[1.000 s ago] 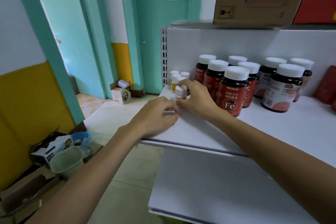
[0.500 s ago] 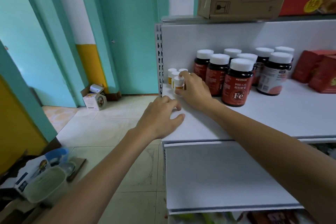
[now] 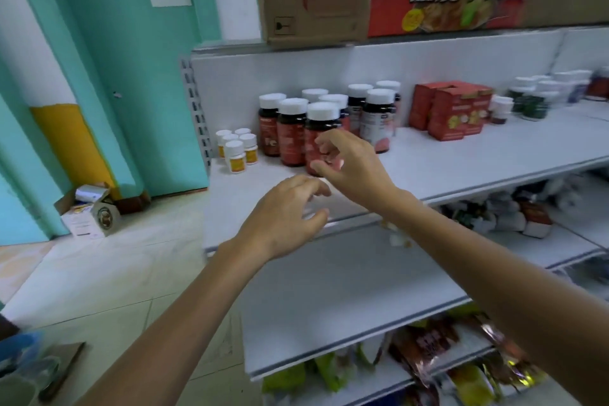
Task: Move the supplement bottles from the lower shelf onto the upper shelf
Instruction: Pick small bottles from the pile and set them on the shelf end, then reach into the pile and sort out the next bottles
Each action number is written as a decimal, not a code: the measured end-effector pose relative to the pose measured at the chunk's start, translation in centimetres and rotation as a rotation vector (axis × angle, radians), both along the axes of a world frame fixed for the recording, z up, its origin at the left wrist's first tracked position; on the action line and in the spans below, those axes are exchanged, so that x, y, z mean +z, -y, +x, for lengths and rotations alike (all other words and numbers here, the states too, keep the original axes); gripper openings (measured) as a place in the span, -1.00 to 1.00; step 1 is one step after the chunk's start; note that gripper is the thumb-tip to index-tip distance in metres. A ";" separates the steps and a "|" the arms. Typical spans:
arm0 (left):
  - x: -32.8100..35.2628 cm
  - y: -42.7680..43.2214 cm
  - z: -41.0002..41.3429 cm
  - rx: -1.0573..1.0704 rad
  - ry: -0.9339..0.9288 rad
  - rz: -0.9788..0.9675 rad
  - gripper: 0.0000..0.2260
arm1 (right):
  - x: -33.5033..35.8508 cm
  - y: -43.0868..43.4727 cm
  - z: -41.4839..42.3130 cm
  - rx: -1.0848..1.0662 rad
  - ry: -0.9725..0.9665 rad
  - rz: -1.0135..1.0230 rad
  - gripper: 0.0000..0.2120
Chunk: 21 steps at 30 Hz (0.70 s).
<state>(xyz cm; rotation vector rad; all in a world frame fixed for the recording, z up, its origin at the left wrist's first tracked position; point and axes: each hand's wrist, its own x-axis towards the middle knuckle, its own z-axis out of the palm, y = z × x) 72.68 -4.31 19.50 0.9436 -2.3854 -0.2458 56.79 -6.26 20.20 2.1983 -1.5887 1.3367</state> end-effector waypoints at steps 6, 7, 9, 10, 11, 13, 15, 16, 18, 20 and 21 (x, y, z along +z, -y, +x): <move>-2.1 -3.3 -9.0 -0.200 -0.102 -0.038 -0.83 | -1.4 -8.9 -12.6 -0.140 0.063 0.047 -0.66; -2.4 -3.9 -10.8 -0.227 -0.120 -0.027 -0.83 | -1.8 -10.4 -14.6 -0.162 0.091 0.051 -0.67; -3.2 -5.2 -14.5 -0.276 -0.150 0.000 -0.83 | -2.7 -13.4 -17.9 -0.209 0.126 0.073 -0.65; -3.7 -5.9 -16.3 -0.295 -0.153 0.012 -0.84 | -3.2 -14.7 -19.4 -0.232 0.127 0.086 -0.62; -4.3 -6.5 -18.1 -0.310 -0.147 0.028 -0.85 | -3.8 -16.0 -20.9 -0.251 0.123 0.105 -0.58; -5.9 -7.8 -21.1 -0.337 -0.125 0.056 -0.84 | -5.3 -18.5 -23.6 -0.283 0.120 0.159 -0.51; -8.0 -8.9 -23.7 -0.344 -0.098 0.091 -0.82 | -7.2 -20.5 -26.2 -0.304 0.131 0.216 -0.48; -9.0 -9.4 -24.7 -0.342 -0.086 0.114 -0.81 | -8.3 -21.3 -27.5 -0.318 0.145 0.235 -0.48; -11.0 -10.1 -26.4 -0.334 -0.066 0.168 -0.80 | -10.2 -22.4 -29.6 -0.348 0.196 0.272 -0.48; -12.8 -10.3 -27.4 -0.316 -0.032 0.220 -0.80 | -12.1 -22.9 -31.1 -0.353 0.248 0.322 -0.47; -13.5 -10.2 -27.8 -0.300 -0.018 0.240 -0.79 | -13.0 -22.8 -31.6 -0.351 0.264 0.344 -0.49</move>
